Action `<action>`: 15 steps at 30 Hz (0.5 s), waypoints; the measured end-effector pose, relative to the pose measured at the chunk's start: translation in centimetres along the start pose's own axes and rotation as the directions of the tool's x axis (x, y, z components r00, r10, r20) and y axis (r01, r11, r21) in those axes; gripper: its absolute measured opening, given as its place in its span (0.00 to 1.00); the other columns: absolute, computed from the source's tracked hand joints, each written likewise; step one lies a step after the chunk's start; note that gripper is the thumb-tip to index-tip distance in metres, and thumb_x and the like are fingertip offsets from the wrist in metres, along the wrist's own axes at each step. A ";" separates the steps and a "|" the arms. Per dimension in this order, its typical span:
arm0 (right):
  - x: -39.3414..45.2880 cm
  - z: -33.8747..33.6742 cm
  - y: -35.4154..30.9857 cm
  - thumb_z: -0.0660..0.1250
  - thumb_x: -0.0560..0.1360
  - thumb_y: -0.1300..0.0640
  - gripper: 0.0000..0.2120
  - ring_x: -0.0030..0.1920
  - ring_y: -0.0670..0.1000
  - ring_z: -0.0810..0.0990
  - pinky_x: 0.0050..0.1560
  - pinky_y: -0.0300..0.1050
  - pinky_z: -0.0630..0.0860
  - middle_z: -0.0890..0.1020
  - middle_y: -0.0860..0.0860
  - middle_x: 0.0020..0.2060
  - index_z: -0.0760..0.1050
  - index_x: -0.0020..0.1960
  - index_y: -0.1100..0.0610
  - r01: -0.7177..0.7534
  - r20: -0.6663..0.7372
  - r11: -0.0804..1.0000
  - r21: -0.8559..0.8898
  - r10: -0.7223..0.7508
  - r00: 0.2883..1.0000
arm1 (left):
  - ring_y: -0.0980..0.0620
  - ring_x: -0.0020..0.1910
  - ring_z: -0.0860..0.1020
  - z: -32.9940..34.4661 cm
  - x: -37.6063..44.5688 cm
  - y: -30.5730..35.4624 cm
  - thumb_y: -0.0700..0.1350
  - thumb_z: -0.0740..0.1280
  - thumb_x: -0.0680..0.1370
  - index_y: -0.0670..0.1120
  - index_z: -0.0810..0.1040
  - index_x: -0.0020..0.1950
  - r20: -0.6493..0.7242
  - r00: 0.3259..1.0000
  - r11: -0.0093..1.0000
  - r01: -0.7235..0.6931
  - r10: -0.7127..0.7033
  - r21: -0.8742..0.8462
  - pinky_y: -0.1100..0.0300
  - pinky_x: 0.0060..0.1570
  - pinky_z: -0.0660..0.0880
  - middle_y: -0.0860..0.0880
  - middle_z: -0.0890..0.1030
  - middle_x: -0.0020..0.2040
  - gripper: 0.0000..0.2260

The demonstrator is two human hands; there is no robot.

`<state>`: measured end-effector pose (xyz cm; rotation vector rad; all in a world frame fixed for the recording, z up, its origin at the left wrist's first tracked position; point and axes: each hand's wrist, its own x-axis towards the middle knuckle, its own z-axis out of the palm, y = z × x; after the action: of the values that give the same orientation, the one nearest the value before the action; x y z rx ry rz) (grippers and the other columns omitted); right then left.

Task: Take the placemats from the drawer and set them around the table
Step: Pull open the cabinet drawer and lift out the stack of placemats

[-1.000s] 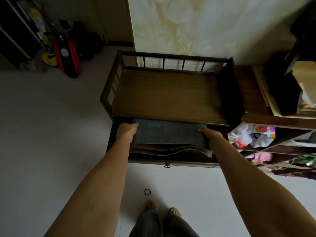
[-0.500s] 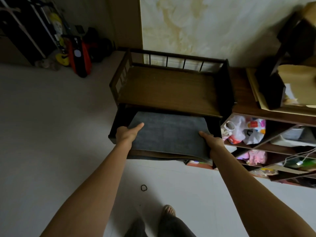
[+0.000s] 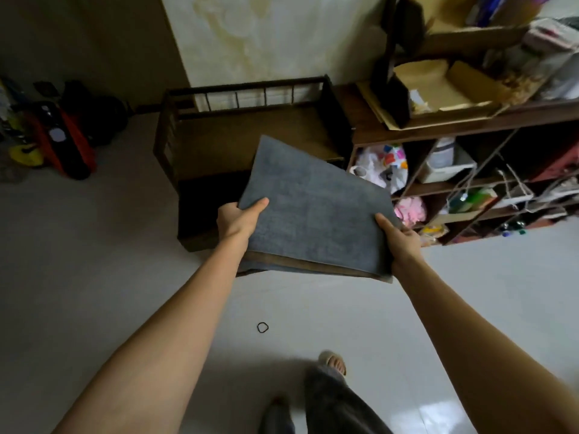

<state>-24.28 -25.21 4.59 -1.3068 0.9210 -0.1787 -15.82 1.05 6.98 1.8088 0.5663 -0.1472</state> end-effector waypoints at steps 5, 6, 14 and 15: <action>-2.2 -8.8 -0.9 0.73 0.70 0.50 0.18 0.46 0.51 0.82 0.50 0.49 0.79 0.82 0.51 0.47 0.75 0.56 0.56 0.097 -0.105 0.987 0.130 -0.083 0.991 | 0.48 0.49 0.81 6.1 -5.1 2.0 0.55 0.76 0.68 0.43 0.82 0.54 0.131 0.982 0.991 -0.135 0.135 -0.010 0.54 0.51 0.79 0.47 0.83 0.52 0.21; -2.3 -10.7 -1.3 0.73 0.70 0.50 0.19 0.47 0.51 0.82 0.50 0.49 0.79 0.83 0.52 0.49 0.75 0.57 0.56 0.125 -0.129 0.980 0.155 -0.106 0.986 | 0.48 0.49 0.81 7.4 -6.3 2.5 0.55 0.76 0.68 0.43 0.82 0.54 0.151 0.976 0.988 -0.156 0.156 -0.012 0.53 0.51 0.79 0.47 0.83 0.51 0.21; -4.0 -30.0 -2.6 0.73 0.70 0.48 0.15 0.48 0.52 0.83 0.51 0.52 0.81 0.84 0.53 0.50 0.78 0.54 0.53 0.286 -0.351 0.933 0.218 -0.199 0.915 | 0.48 0.45 0.81 23.3 -18.8 4.6 0.52 0.77 0.67 0.41 0.82 0.52 0.375 0.885 0.958 -0.283 0.277 -0.040 0.58 0.44 0.76 0.48 0.83 0.47 0.20; -4.3 -32.9 -2.6 0.73 0.70 0.48 0.14 0.48 0.52 0.83 0.50 0.52 0.81 0.84 0.53 0.49 0.78 0.52 0.52 0.295 -0.384 0.930 0.219 -0.195 0.902 | 0.48 0.45 0.81 25.7 -20.9 4.7 0.52 0.77 0.67 0.41 0.82 0.53 0.407 0.867 0.954 -0.298 0.288 -0.039 0.58 0.43 0.75 0.48 0.83 0.47 0.20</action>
<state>-48.03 -48.00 9.77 -1.1463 0.9899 -0.7398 -27.30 -30.14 10.85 1.7965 -0.0128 -0.3171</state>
